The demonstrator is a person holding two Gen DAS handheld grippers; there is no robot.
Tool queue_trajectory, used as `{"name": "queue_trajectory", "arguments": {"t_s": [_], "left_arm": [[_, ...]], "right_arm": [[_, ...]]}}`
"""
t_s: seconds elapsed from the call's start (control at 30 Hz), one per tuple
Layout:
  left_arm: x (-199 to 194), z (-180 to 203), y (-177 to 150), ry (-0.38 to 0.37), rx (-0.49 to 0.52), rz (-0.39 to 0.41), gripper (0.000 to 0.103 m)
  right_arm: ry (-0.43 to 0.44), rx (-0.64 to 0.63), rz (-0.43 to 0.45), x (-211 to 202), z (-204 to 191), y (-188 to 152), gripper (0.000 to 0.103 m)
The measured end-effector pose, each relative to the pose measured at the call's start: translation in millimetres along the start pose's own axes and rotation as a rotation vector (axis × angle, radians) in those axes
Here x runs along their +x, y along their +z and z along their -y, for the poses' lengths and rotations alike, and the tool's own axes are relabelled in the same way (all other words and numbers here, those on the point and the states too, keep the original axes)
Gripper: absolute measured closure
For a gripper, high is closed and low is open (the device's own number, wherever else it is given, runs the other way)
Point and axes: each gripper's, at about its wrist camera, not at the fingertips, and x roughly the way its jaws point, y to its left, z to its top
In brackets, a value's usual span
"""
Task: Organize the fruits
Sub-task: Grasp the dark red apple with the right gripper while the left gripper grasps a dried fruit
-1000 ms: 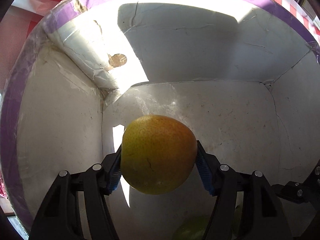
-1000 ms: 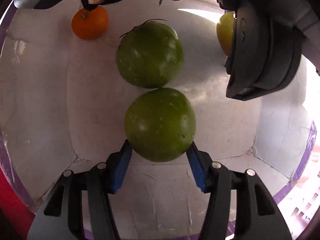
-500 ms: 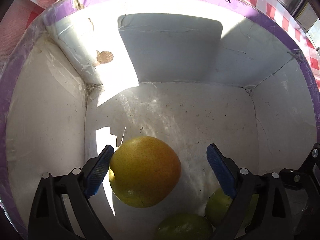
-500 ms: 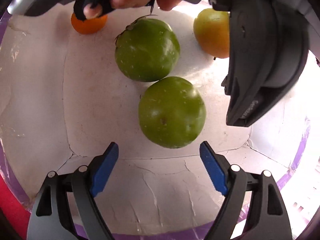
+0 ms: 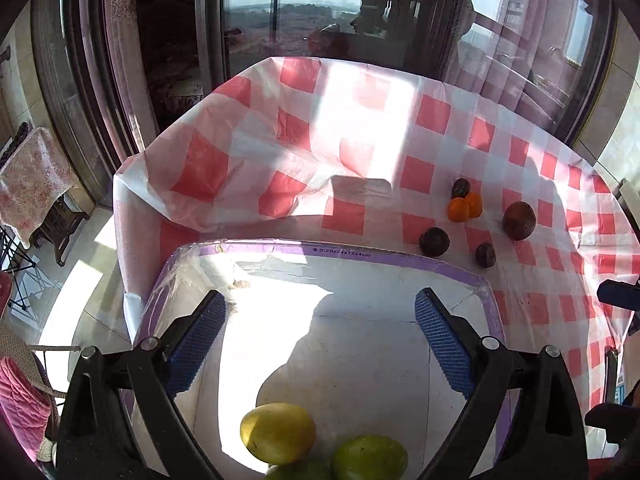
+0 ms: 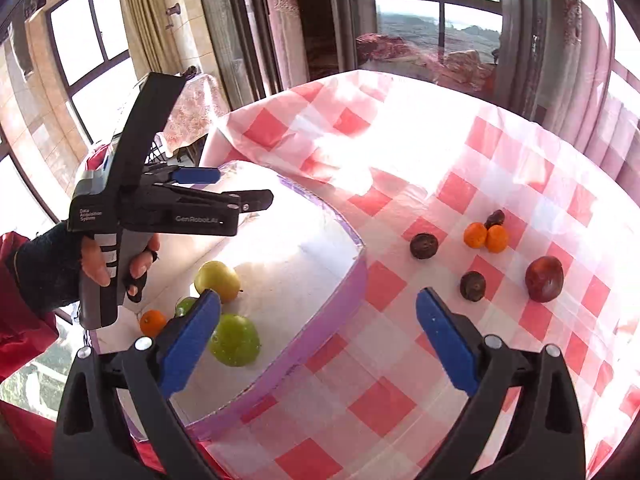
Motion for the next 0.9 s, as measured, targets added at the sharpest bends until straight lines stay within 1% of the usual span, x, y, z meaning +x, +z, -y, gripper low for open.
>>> {"name": "queue_trajectory", "arguments": {"t_s": [0.03,0.07,0.13,0.17,0.2,0.23,0.27,0.33,0.4,0.47,0.53,0.6,0.67,0.73,0.77,0.83,0.87,0.9], "left_arm": [[-7,14,10,-0.019,-0.014,0.032,0.011],[-10,27,18,-0.044,-0.030,0.057,0.011],[-18,50,32,-0.094,-0.068,0.087,0.011],[-21,63,37,-0.120,-0.086,0.099,0.011],[-26,77,39,-0.147,-0.100,0.110,0.011],[-25,91,39,-0.164,-0.105,0.116,0.011],[-22,108,40,-0.181,-0.104,0.115,0.011],[-12,143,36,-0.226,-0.081,0.085,0.011],[5,176,25,-0.246,-0.041,0.034,0.011],[21,206,10,-0.253,0.001,-0.036,0.011],[38,230,-4,-0.242,0.038,-0.103,0.011],[59,247,-22,-0.225,0.056,-0.174,0.011],[79,253,-37,-0.191,0.053,-0.237,0.011],[96,254,-48,-0.151,0.039,-0.277,0.011],[105,253,-51,-0.130,0.032,-0.292,0.011],[121,249,-53,-0.089,0.018,-0.304,0.011],[129,248,-52,-0.071,0.014,-0.305,0.011],[137,247,-51,-0.049,0.011,-0.303,0.011]], "right_arm": [[-0.052,0.054,-0.001,6,18,-3,0.005],[-0.110,0.106,-0.014,12,46,-11,0.005],[-0.215,0.200,-0.061,19,95,-22,0.005],[-0.255,0.250,-0.085,21,119,-35,0.005],[-0.276,0.291,-0.105,24,137,-40,0.005],[-0.294,0.321,-0.126,36,161,-57,0.005],[-0.313,0.331,-0.144,40,175,-60,0.005],[-0.338,0.310,-0.169,62,194,-76,0.005],[-0.347,0.279,-0.193,82,211,-79,0.005],[-0.342,0.250,-0.205,97,228,-75,0.005],[-0.338,0.220,-0.216,111,245,-66,0.005],[-0.322,0.198,-0.214,127,258,-57,0.005],[-0.297,0.171,-0.216,145,267,-48,0.005],[-0.288,0.134,-0.213,161,273,-39,0.005],[-0.281,0.122,-0.213,168,275,-36,0.007],[-0.280,0.108,-0.208,179,280,-33,0.016],[-0.278,0.105,-0.210,183,282,-33,0.023],[-0.271,0.109,-0.219,187,285,-34,0.025]]}}
